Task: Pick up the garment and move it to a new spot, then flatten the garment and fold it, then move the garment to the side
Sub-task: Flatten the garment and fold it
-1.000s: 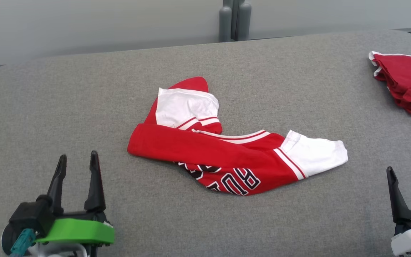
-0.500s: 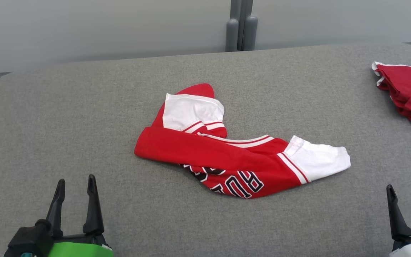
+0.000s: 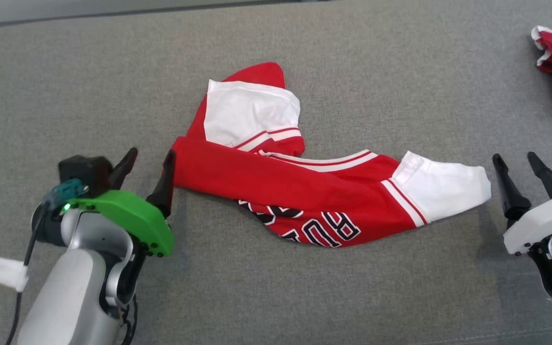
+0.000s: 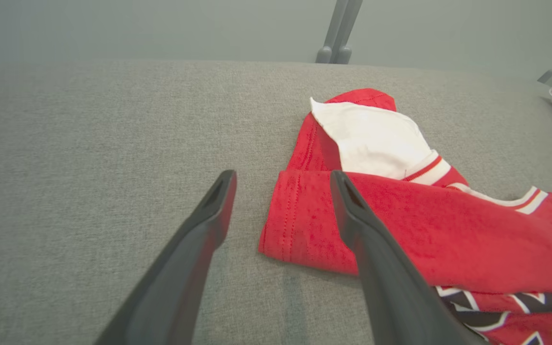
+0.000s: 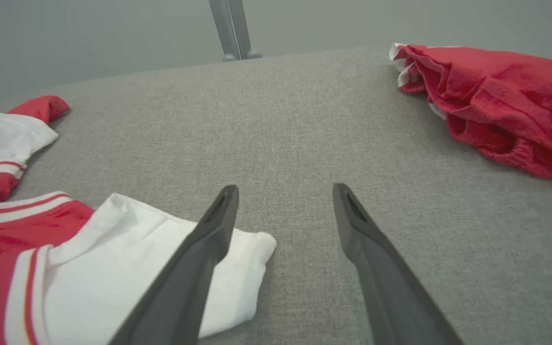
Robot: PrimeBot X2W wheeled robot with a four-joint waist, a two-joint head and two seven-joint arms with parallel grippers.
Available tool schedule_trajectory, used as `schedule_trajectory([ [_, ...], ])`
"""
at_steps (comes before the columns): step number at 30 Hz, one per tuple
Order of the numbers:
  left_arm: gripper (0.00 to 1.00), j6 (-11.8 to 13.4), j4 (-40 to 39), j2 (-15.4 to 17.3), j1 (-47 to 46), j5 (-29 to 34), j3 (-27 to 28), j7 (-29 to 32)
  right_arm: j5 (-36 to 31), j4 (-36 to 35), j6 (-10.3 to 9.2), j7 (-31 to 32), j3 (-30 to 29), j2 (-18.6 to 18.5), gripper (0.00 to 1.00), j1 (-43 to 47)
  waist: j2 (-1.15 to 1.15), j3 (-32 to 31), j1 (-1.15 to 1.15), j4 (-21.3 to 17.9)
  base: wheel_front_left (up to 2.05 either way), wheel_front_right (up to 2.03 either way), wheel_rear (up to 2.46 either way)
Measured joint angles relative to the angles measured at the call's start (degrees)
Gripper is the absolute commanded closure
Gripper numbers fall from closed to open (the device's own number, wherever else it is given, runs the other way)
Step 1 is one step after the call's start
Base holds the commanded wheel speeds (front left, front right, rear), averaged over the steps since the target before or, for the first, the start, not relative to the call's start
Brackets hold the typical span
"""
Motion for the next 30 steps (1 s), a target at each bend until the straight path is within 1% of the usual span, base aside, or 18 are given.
schedule_trajectory([
  [3, 0.0, -0.6, 1.6, -0.9, -3.5, -0.7, -1.7, 5.3, 0.8, 3.8, 0.01, 1.4, 2.8, -0.2, 0.0, -3.1, 0.0, 2.7, 0.0, -0.2, 0.0, 0.0, 0.0],
  [7, 0.0, -1.8, 5.0, -0.9, -7.6, -2.4, -2.7, 10.8, 3.3, 6.8, 0.01, 3.1, 5.6, -0.3, 0.0, -4.3, 0.0, 5.5, 0.0, 0.0, 0.0, 0.0, 0.0],
  [12, 0.0, -2.7, 7.0, 0.7, -11.1, -2.4, -3.2, 13.8, 6.6, 6.6, -0.15, 3.2, 9.6, -1.6, 0.0, -5.5, 0.0, 7.7, 0.0, 0.3, 0.0, 0.0, 0.0],
  [13, 0.0, -2.7, 7.0, 0.7, -11.3, -2.4, -3.3, 13.9, 7.6, 6.4, -0.24, 3.2, 10.1, -1.7, 0.12, -5.7, 0.0, 7.9, 0.0, 0.4, 0.0, 0.0, 0.0],
  [14, 0.0, -2.7, 6.8, 0.6, -11.4, -2.3, -3.5, 13.9, 8.7, 6.2, -0.3, 3.2, 10.7, -1.8, 0.28, -5.8, 0.0, 8.0, 0.0, 0.4, 0.0, 0.0, 0.0],
  [15, 0.0, -2.6, 6.7, 0.3, -11.4, -2.3, -3.9, 14.0, 9.9, 5.8, -0.3, 3.4, 11.2, -2.0, 0.35, -5.8, 0.0, 8.1, 0.0, 0.4, 0.0, 0.0, 0.0],
  [16, 0.0, -2.6, 6.7, -0.2, -11.4, -2.3, -4.3, 14.0, 10.9, 5.5, -0.3, 3.7, 11.6, -2.4, 0.36, -5.8, 0.0, 8.1, 0.0, 0.5, 0.0, 0.0, 0.0],
  [17, 0.0, -2.6, 6.7, -0.7, -11.3, -2.3, -4.7, 14.4, 11.9, 5.1, -0.3, 4.0, 11.9, -2.8, 0.33, -5.6, 0.0, 8.2, 0.0, 0.7, 0.0, 0.0, 0.0],
  [19, 0.0, -2.6, 7.2, -1.1, -11.2, -2.5, -5.1, 14.7, 13.4, 3.8, -0.3, 4.5, 12.7, -3.8, 0.4, -4.9, 0.0, 8.3, 0.0, 1.0, 0.0, 0.0, 0.0],
  [20, 0.0, -2.6, 7.8, -1.1, -11.2, -2.5, -5.1, 14.7, 14.1, 3.2, -0.3, 4.6, 12.9, -4.4, 0.52, -4.5, 0.0, 8.4, 0.0, 1.2, 0.0, 0.0, 0.0],
  [21, 0.0, -2.4, 8.3, -1.1, -11.3, -2.5, -5.0, 14.4, 14.6, 2.5, -0.25, 4.7, 12.9, -5.0, 0.57, -4.0, 0.0, 8.5, 0.0, 1.3, 0.0, 0.0, 0.0],
  [22, 0.0, -2.1, 8.9, -1.2, -11.3, -2.5, -4.9, 14.2, 15.1, 2.0, -0.2, 4.8, 13.0, -5.5, 0.57, -3.6, 0.0, 8.7, 0.0, 1.4, 0.0, 0.0, 0.0],
  [23, 0.0, -2.0, 9.5, -1.4, -11.4, -2.5, -4.8, 13.7, 15.4, 1.4, -0.13, 4.9, 12.9, -5.9, 0.54, -3.1, 0.0, 8.8, 0.0, 1.6, 0.0, 0.0, 0.0],
  [27, 0.0, -2.0, 12.0, -2.5, -13.3, -2.5, -4.8, 12.3, 16.0, -0.5, -0.07, 5.0, 12.4, -7.3, 0.54, -1.5, 0.0, 9.2, 0.0, 2.2, 0.0, 0.0, 0.0],
  [30, 0.0, -3.0, 13.2, -3.6, -14.2, -2.9, -5.1, 11.8, 16.1, -1.6, -0.03, 5.3, 11.7, -7.7, 0.54, -0.4, 0.0, 9.3, 0.0, 2.5, 0.0, 0.0, 0.0],
])
